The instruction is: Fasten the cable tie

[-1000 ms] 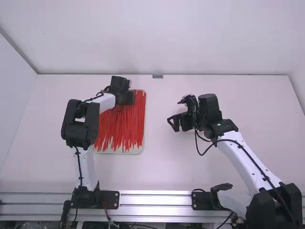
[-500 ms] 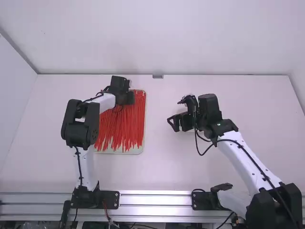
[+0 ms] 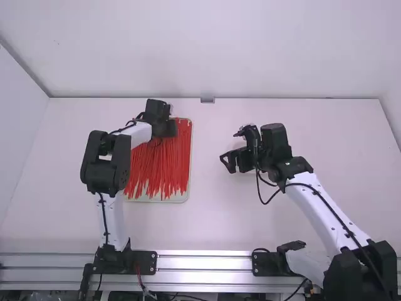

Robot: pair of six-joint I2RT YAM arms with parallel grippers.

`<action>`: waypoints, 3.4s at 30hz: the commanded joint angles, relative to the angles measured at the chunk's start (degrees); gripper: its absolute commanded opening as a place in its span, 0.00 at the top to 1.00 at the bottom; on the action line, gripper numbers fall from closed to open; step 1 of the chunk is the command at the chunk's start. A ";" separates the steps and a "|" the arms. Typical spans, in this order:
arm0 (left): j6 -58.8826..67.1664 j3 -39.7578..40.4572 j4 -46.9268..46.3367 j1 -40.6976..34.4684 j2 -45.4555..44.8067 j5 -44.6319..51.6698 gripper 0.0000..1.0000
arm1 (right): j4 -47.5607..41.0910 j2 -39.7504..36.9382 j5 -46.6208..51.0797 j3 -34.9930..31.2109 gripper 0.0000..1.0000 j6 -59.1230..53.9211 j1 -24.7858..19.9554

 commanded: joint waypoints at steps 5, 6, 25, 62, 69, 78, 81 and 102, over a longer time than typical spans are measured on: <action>1.11 4.11 -3.32 -2.23 0.63 -3.82 0.78 | -0.24 0.44 -0.11 1.60 0.01 -0.28 -0.04; 1.42 4.50 -3.74 -2.71 0.63 -4.37 0.77 | -0.24 0.44 -0.09 1.60 0.01 -0.28 0.09; 0.24 4.63 -7.02 -2.69 0.70 -11.28 0.77 | -0.70 0.44 -0.11 1.60 0.01 -0.94 -0.11; -0.04 4.42 -5.16 -3.37 2.93 -11.30 0.82 | -0.68 0.44 -0.07 1.60 0.01 -0.92 0.13; -0.20 4.44 -4.48 -3.26 2.93 -11.34 0.87 | -0.68 0.44 -0.09 1.57 0.01 -0.94 0.11; -0.20 5.49 -4.85 -3.26 2.93 -11.28 0.89 | -0.68 0.44 -0.13 1.57 0.01 -0.92 -0.04; -0.20 5.57 -5.16 -3.37 2.93 -11.32 0.91 | -0.68 0.44 -0.11 1.57 0.01 -0.94 0.02; 0.09 5.57 -5.70 -3.41 2.93 -8.68 0.88 | -0.70 0.44 -0.11 1.57 0.01 -0.92 0.02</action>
